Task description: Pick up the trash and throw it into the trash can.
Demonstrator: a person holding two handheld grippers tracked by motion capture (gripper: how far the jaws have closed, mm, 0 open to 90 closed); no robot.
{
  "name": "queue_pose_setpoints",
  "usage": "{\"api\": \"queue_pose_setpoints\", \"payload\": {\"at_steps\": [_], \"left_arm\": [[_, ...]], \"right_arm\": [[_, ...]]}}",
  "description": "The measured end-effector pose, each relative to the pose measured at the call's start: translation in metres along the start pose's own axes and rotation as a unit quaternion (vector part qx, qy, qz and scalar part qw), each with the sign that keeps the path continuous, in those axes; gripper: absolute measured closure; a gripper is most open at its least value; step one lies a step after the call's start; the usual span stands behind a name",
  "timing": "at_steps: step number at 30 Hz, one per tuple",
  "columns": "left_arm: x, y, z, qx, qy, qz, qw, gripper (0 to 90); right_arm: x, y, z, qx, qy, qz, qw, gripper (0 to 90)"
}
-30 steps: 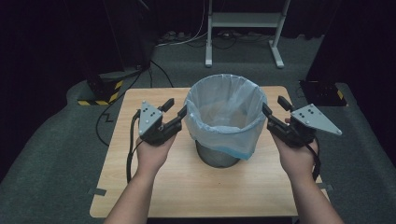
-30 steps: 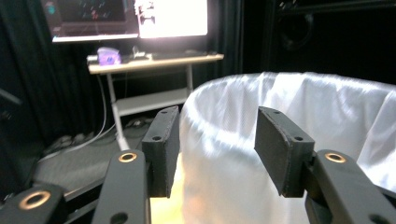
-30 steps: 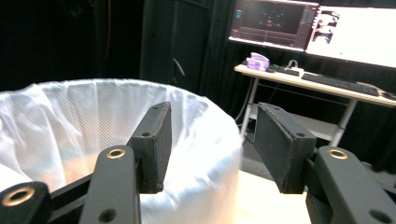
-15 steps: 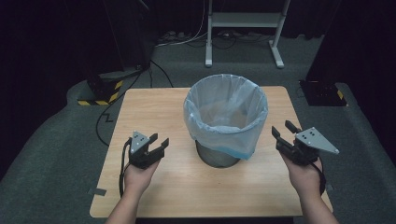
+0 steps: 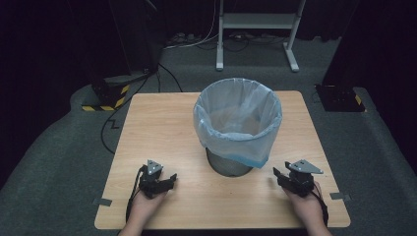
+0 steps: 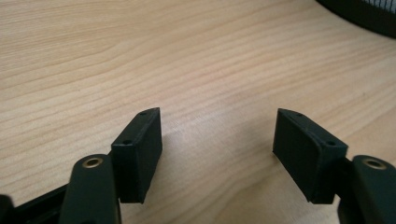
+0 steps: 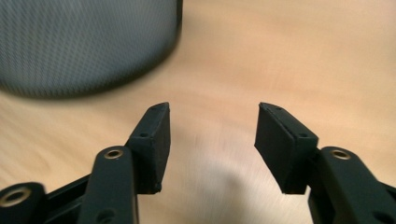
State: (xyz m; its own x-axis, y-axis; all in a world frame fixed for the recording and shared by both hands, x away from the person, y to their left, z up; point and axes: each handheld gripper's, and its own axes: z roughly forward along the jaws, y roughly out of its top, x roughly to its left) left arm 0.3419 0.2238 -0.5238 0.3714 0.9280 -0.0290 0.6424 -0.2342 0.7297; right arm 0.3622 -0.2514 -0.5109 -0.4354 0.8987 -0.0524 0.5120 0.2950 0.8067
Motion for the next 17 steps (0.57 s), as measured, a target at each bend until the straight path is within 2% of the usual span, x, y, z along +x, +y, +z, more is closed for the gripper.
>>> {"api": "queue_pose_setpoints", "payload": {"at_steps": [2, 3, 6, 7, 17], "left_arm": [[-0.004, -0.001, 0.001, 0.000, 0.003, 0.013, 0.9999, 27.9], [-0.006, -0.003, 0.002, -0.004, 0.008, 0.013, 0.9999, 26.2], [-0.008, -0.004, 0.002, -0.012, 0.015, 0.008, 0.9998, 26.1], [-0.010, -0.005, 0.001, -0.014, 0.020, 0.014, 0.9996, 26.9], [-0.008, -0.005, 0.001, -0.013, 0.013, 0.009, 0.9998, 28.0]], "right_arm": [[-0.001, -0.008, 0.007, 0.036, 0.006, 0.012, 0.9993, 39.8], [0.000, -0.007, 0.011, 0.061, 0.011, 0.016, 0.9980, 35.4], [0.002, -0.005, 0.014, 0.062, 0.011, 0.012, 0.9979, 34.3], [0.004, -0.004, 0.015, 0.063, 0.005, 0.018, 0.9979, 34.2], [0.005, -0.004, 0.015, 0.063, -0.006, 0.027, 0.9977, 32.2]]}}
